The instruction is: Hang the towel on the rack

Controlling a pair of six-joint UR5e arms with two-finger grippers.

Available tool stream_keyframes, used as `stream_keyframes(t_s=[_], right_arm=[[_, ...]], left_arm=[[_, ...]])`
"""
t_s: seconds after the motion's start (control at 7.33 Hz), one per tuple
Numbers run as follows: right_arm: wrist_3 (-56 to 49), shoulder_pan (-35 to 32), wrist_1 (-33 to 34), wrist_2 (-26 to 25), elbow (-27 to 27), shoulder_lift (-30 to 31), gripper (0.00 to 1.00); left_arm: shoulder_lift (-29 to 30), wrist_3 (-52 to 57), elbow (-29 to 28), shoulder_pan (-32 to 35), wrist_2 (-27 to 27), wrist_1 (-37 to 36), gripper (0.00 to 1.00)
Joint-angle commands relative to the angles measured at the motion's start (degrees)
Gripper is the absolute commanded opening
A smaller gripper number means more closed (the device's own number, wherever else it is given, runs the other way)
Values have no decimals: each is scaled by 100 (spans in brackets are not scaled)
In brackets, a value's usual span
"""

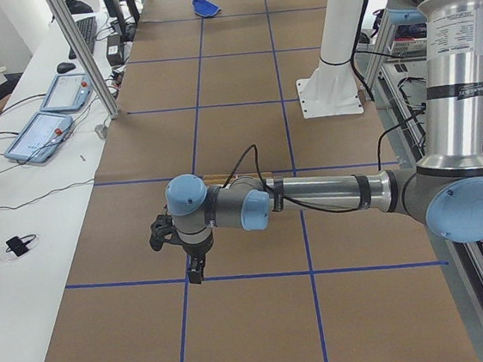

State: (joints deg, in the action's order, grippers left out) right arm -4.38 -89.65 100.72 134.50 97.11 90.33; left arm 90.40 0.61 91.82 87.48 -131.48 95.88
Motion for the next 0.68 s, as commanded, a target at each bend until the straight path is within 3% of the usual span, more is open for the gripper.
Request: stream_keyframes(t_s=[0.0,0.55], right_arm=[[-2,0,0,-11,1,63,100],[-2,0,0,-2,-16,55,100]], left_arm=[[4,18,20,15,-1,1,98],[4,18,46,6,25,-8,98]])
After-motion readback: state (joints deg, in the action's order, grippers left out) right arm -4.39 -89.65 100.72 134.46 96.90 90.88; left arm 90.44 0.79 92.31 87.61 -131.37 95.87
